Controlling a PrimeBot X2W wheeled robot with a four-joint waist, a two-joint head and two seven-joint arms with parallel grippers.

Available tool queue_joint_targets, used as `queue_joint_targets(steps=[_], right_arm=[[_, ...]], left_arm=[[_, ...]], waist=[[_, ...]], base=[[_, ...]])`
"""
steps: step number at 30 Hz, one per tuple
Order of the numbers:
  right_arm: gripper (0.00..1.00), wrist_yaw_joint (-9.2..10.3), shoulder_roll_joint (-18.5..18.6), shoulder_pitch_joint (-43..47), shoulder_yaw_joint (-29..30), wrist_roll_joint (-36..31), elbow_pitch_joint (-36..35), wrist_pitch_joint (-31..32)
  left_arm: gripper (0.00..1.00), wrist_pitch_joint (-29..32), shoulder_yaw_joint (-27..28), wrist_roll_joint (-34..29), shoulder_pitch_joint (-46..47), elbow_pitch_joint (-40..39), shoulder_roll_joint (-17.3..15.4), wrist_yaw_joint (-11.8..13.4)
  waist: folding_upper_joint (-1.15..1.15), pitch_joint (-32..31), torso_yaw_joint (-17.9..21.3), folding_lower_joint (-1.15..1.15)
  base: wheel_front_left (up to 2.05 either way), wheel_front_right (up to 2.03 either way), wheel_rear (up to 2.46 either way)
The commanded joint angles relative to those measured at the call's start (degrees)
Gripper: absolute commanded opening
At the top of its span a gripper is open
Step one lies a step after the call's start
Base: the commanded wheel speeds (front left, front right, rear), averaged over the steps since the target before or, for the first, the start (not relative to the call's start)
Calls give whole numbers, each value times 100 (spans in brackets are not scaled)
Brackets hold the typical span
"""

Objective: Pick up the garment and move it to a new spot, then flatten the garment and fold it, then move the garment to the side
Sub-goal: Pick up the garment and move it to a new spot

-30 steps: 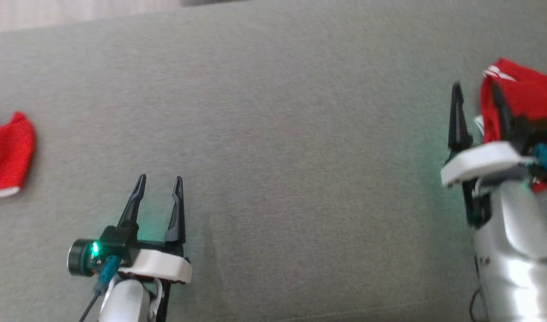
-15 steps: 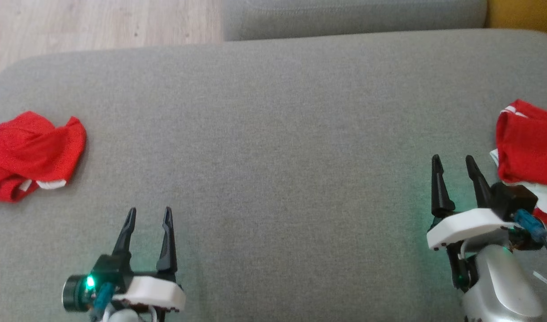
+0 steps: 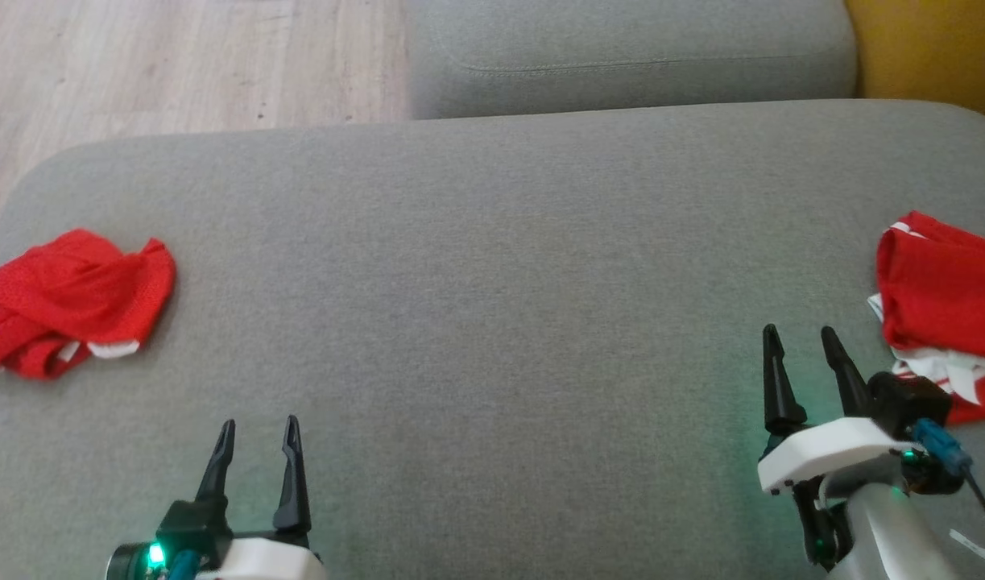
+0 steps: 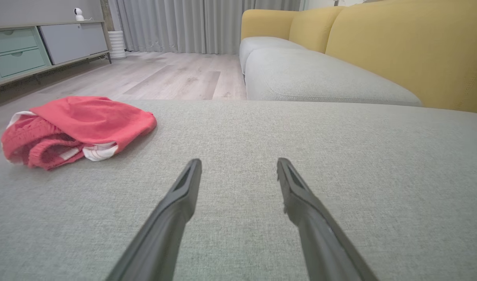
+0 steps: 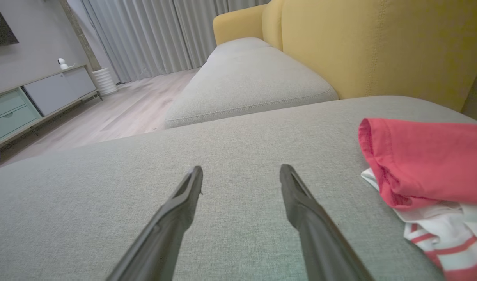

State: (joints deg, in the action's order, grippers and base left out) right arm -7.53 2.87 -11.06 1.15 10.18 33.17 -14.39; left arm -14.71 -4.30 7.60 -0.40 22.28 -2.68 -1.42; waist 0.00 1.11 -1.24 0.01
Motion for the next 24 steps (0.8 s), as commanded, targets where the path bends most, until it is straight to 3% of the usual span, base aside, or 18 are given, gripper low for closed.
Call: queue_joint_targets(steps=[1,6,18,24], right_arm=[[100,4,1,-151,-170,35,-162,-61],[100,4,1,-121,-264,31,-137,-61],[100,4,1,-60,-761,272,1,-61],[100,4,1,-96,-1044,383,56,-61]], left_arm=[[100,-29,196,20,157,-179,-21,46],[100,-29,179,41,199,-152,-21,53],[100,-29,551,98,-40,-10,-20,152],[100,-29,995,166,-206,1,-20,143]], waist=[[0,21,-71,-1],[0,150,-453,-1],[0,214,-2094,-1],[0,255,-2412,-1]], base=[[0,0,0],[0,0,0],[0,0,0],[0,0,0]])
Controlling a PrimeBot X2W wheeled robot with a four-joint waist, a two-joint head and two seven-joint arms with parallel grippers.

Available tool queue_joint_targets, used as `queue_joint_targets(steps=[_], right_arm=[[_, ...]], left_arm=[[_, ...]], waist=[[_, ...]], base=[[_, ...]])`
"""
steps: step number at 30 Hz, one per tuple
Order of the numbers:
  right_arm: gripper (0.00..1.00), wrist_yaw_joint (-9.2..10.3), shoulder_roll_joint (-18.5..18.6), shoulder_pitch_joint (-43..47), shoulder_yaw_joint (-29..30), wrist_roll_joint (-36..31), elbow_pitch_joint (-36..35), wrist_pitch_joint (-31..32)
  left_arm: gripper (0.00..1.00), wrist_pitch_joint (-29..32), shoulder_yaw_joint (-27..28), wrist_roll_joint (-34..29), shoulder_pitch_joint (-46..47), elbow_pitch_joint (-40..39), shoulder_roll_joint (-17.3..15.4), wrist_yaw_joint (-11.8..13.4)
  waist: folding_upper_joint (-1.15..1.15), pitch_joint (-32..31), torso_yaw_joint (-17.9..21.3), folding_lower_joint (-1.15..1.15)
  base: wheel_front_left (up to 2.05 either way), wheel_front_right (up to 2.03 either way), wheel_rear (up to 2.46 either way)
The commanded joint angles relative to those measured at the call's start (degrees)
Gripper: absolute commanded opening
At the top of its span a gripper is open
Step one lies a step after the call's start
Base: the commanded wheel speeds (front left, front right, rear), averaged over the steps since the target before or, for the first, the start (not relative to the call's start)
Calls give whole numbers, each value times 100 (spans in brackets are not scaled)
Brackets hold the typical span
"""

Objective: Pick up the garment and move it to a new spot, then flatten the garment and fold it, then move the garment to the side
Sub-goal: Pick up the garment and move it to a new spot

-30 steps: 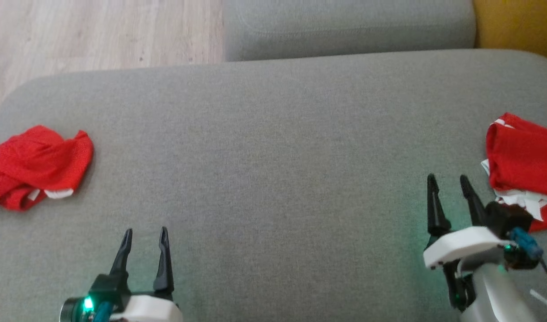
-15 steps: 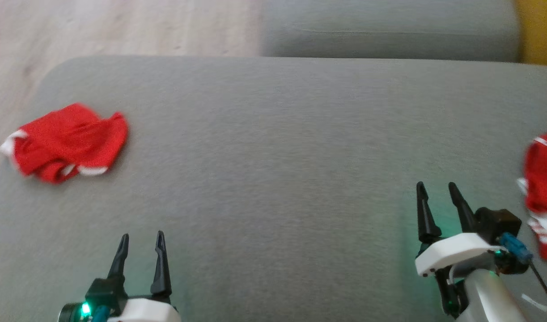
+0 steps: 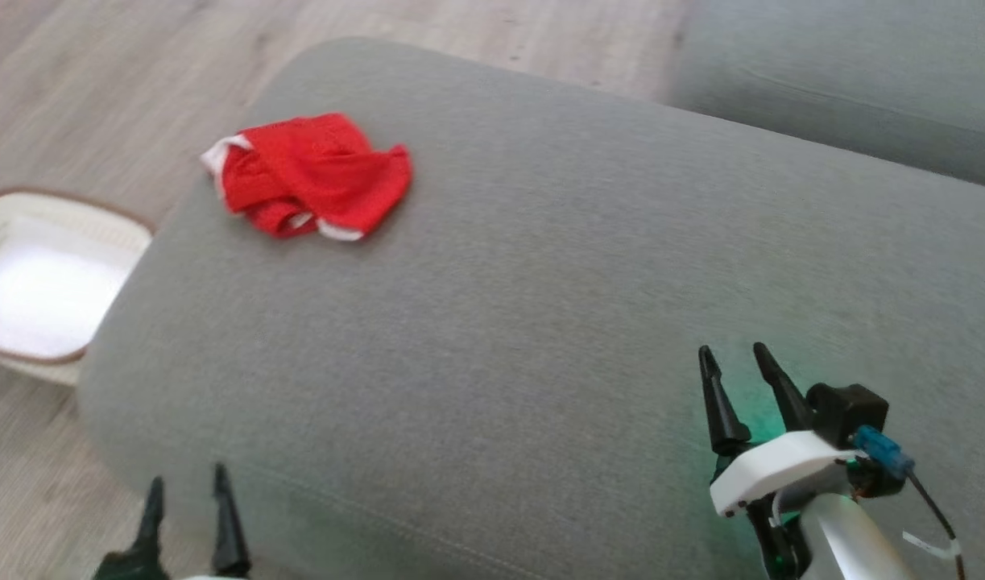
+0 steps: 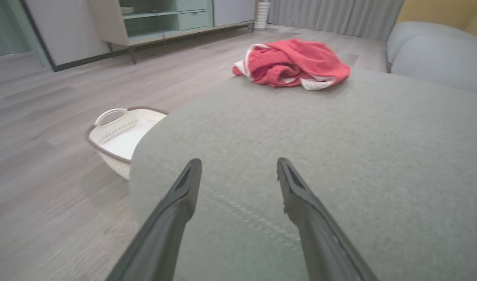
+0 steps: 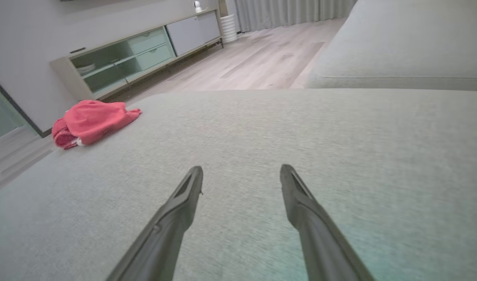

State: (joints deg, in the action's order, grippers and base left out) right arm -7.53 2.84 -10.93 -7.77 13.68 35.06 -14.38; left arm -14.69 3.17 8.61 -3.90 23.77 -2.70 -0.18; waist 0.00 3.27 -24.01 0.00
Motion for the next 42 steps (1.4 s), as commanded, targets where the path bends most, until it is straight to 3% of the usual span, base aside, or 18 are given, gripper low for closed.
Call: queue_joint_targets(steps=[1,10,20,23,31,40,41,42], right_arm=[[100,4,4,-109,-151,33,-133,-62],[100,4,4,-359,-361,-185,-143,-62],[100,4,4,-803,-376,-666,-539,-62],[100,4,4,-948,-438,-763,-712,-62],[100,4,4,-1190,-570,-761,-1074,-62],[100,4,4,-1329,-555,-728,-1149,-62],[100,4,4,-1329,-541,-731,-1136,-62],[100,4,4,-1330,-519,-736,-1121,-62]], left_arm=[[100,-31,248,65,144,-148,-18,19],[100,-31,934,67,673,-122,-36,-201],[100,-31,1368,18,2629,629,-744,-559],[100,-31,1076,91,3435,1346,-1119,-701],[100,-31,279,449,4520,2557,-1650,-728],[100,147,-377,875,5044,3933,-1897,-730],[80,162,-425,947,5065,4021,-1875,-730],[0,175,-503,998,5076,4087,-1863,-730]], waist=[[0,40,-135,0],[0,557,110,0],[0,1577,677,0],[0,1920,931,0],[0,2370,1409,0],[0,2609,1743,0],[0,2608,1751,0],[0,2597,1756,0]], base=[[0,0,0],[0,0,0],[0,0,0],[0,0,0],[0,0,0],[0,0,0],[0,0,0],[0,0,0]])
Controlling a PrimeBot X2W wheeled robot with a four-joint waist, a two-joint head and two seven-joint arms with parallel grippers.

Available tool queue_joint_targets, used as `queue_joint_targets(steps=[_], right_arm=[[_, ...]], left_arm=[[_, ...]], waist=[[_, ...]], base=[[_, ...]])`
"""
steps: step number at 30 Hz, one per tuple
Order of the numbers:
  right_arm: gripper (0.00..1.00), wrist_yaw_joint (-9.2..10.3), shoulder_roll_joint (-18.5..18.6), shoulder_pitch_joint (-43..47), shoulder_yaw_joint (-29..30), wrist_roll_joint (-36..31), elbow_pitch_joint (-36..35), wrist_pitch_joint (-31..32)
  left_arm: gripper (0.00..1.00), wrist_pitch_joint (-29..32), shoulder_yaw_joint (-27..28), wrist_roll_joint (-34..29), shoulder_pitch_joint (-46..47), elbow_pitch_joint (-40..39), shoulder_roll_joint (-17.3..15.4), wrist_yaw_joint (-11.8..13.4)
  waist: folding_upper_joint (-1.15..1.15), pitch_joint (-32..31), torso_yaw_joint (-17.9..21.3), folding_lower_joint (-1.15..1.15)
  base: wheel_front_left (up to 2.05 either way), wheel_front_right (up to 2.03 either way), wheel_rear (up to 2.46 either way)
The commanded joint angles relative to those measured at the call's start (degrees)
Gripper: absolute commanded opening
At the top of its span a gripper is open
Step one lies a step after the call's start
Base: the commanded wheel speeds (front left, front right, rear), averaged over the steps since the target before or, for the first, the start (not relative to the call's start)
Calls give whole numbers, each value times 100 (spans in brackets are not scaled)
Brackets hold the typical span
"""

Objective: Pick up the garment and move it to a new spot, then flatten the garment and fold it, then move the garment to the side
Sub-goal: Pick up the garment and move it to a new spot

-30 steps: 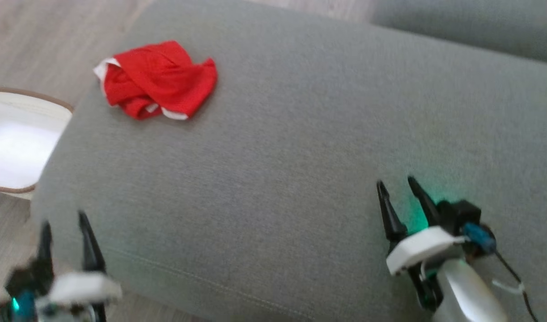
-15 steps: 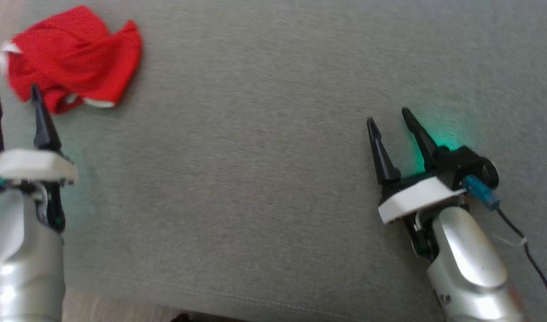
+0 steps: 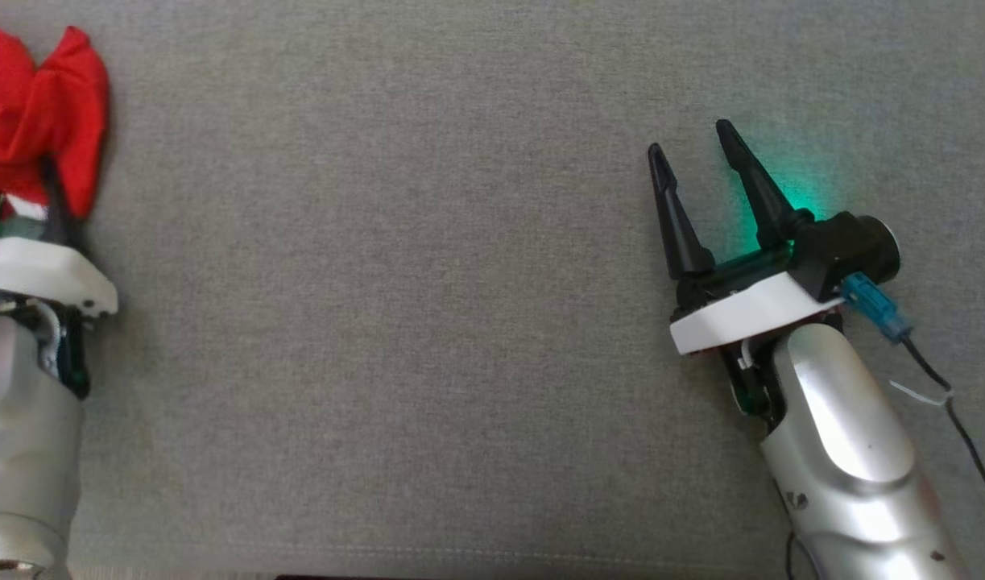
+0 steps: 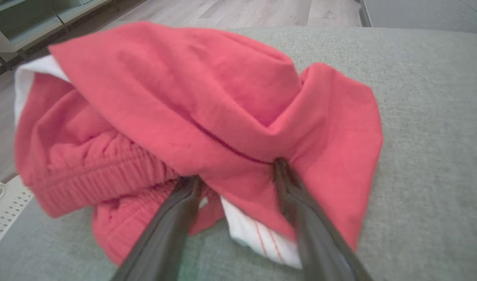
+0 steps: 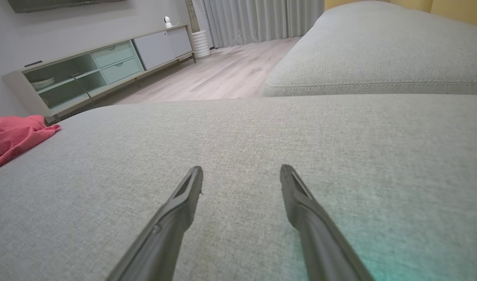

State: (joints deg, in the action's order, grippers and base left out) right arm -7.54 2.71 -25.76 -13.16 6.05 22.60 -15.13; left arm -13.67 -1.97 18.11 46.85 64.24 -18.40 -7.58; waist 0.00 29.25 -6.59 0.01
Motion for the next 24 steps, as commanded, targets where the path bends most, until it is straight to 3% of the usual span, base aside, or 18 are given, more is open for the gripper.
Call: queue_joint_targets(steps=[1,8,15,20,24], right_arm=[[100,5,17,154,51,30,139,14],[100,5,17,176,88,189,170,14],[100,5,17,297,-124,619,239,14],[100,5,17,395,-242,874,247,14],[100,5,17,426,-291,1016,241,14]], left_arm=[[0,74,-54,119,10,84,-277,10],[0,-112,-411,327,199,-358,-581,9],[0,-130,-805,353,355,-2094,-789,9],[0,-131,-1300,294,316,-2948,-495,9],[0,-132,-1769,345,215,-3396,-83,9]], waist=[[0,-28,15,-1],[0,-342,17,-1],[0,-903,255,-1],[0,-1221,680,-1],[0,-1320,1109,-1]], base=[[0,0,0],[0,0,0],[0,0,0],[0,0,0],[0,0,0]])
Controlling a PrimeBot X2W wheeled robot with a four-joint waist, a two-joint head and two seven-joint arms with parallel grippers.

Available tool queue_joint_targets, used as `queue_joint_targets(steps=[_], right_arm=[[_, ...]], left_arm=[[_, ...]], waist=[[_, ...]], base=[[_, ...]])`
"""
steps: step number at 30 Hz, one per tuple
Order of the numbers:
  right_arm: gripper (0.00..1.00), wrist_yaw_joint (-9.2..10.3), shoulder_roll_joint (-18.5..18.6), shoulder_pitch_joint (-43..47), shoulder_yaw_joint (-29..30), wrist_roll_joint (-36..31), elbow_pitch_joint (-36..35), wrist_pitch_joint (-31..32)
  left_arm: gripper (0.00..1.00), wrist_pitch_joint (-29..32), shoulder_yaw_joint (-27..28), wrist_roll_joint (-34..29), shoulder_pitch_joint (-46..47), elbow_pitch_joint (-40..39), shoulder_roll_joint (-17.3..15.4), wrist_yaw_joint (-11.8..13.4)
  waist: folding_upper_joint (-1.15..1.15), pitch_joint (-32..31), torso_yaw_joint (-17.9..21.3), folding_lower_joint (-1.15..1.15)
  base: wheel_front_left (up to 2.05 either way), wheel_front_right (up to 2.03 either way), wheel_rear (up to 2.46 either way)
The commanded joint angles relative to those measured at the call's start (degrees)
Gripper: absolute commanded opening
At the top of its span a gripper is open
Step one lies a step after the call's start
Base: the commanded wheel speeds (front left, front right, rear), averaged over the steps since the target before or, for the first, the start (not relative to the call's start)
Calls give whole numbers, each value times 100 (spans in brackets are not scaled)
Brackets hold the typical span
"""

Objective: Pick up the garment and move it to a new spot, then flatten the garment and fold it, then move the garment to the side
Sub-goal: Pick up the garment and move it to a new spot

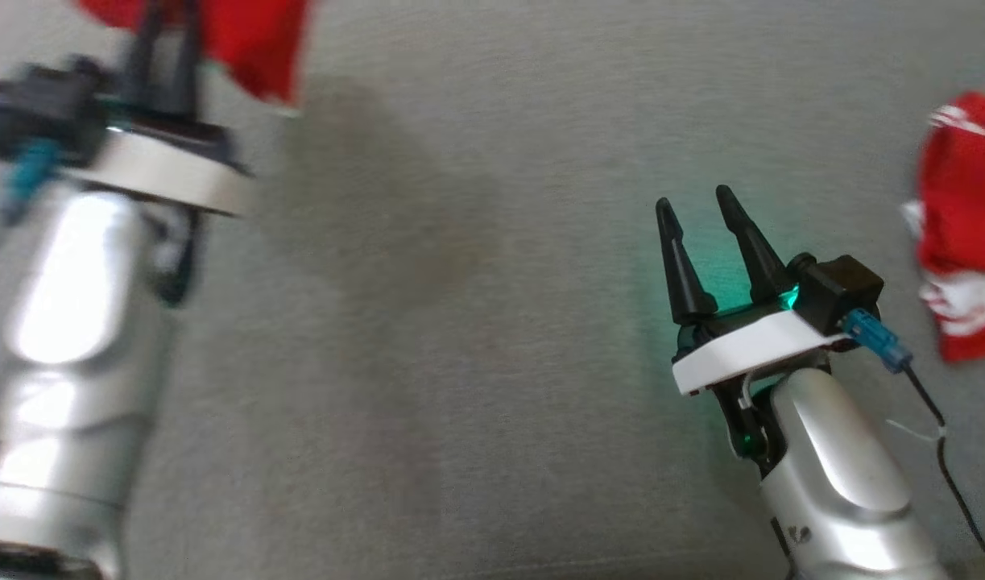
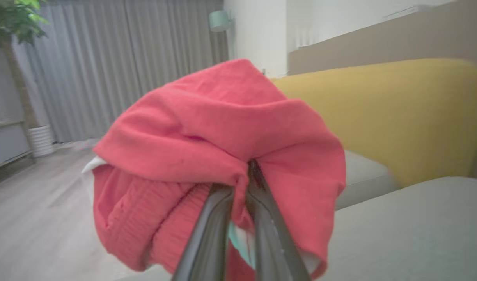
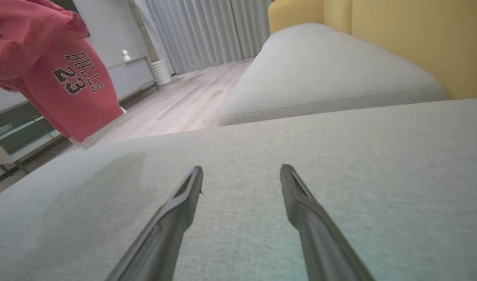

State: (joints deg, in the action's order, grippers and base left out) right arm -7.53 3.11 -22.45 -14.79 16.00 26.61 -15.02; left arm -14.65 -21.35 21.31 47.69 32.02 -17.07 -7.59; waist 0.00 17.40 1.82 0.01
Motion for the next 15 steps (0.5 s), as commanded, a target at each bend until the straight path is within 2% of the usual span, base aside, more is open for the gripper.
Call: queue_joint_targets(steps=[1,5,10,11,12,15], right_arm=[[100,4,-24,104,-138,51,-159,3],[100,4,-24,162,-195,151,-171,3],[100,4,-24,193,-294,249,-175,3],[100,4,-24,199,-295,257,-174,3],[100,4,-24,202,-299,261,-171,3],[100,4,-24,208,-285,262,-145,3]], left_arm=[[0,-34,25,46,82,-223,-92,10],[0,-34,-352,224,-157,-257,387,10],[0,-34,-730,249,-697,-123,723,10],[34,-34,-723,230,-801,-147,769,10],[100,-34,-698,214,-921,-150,803,10],[100,-34,-512,127,-1258,-75,875,10]], waist=[[0,-147,376,-1],[0,-169,765,-1],[0,-149,1094,-1],[0,-146,1116,-1],[0,-143,1135,-1],[0,-170,1132,-1]], base=[[0,0,0],[0,0,0],[0,0,0],[0,0,0],[0,0,0],[0,0,0]])
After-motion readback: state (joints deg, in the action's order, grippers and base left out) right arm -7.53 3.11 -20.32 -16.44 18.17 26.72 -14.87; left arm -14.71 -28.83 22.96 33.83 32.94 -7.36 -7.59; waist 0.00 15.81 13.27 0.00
